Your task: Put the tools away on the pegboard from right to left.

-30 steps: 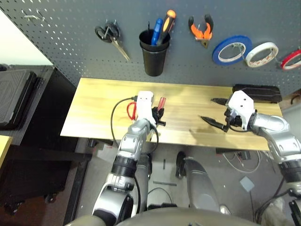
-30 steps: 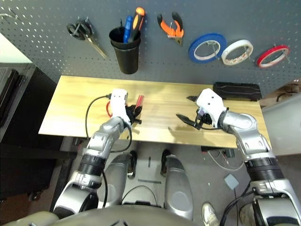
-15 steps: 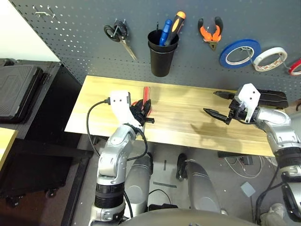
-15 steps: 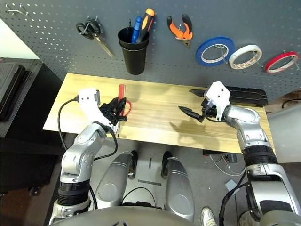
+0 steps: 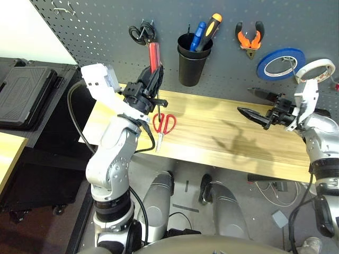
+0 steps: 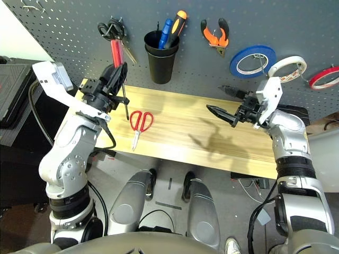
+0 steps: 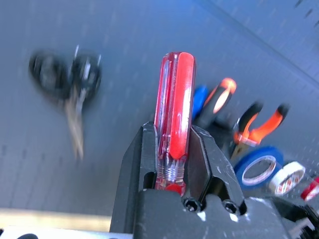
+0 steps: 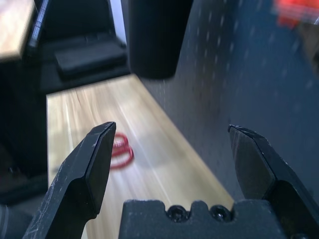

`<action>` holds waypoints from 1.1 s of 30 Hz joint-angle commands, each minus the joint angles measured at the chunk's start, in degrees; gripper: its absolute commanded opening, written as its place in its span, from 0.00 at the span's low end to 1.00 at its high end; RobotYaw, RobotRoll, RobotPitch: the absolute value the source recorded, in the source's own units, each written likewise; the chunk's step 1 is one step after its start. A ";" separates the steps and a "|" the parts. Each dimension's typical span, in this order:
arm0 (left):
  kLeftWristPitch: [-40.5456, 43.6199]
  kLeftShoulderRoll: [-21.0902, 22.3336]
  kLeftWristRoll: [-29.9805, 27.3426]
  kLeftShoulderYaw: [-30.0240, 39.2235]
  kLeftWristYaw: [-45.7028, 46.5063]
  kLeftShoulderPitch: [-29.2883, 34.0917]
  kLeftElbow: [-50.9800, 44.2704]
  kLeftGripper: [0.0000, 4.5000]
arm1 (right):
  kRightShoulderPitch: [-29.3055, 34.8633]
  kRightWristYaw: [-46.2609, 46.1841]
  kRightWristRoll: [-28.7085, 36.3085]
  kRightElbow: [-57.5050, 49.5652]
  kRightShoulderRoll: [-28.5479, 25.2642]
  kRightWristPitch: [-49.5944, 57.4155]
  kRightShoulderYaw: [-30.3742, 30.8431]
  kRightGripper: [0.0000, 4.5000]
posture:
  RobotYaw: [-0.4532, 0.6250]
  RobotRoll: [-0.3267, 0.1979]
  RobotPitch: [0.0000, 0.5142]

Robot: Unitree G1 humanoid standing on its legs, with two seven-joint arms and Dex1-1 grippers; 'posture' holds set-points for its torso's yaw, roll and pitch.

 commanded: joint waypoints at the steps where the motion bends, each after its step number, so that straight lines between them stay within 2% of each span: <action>1: 1.17 1.03 -1.98 0.99 1.28 -2.72 -0.35 0.20 | -0.38 0.09 2.21 -2.59 -1.73 3.51 -2.12 1.00 | 0.68 0.62 0.45; 15: -1.32 4.50 -3.39 3.83 2.44 -17.54 9.63 0.20 | -4.84 -2.22 7.86 -8.21 -6.42 13.84 -8.29 1.00 | 0.61 0.62 0.43; 23: -2.49 5.89 -3.73 3.88 1.81 -22.31 13.74 0.20 | -5.48 -3.27 8.22 -9.18 -8.68 16.39 -8.64 1.00 | 0.59 0.62 0.43; 33: -5.97 6.58 -4.24 4.62 1.15 -28.90 20.85 0.20 | -4.87 -4.66 8.59 -12.17 -7.72 17.86 -8.17 1.00 | 0.58 0.62 0.45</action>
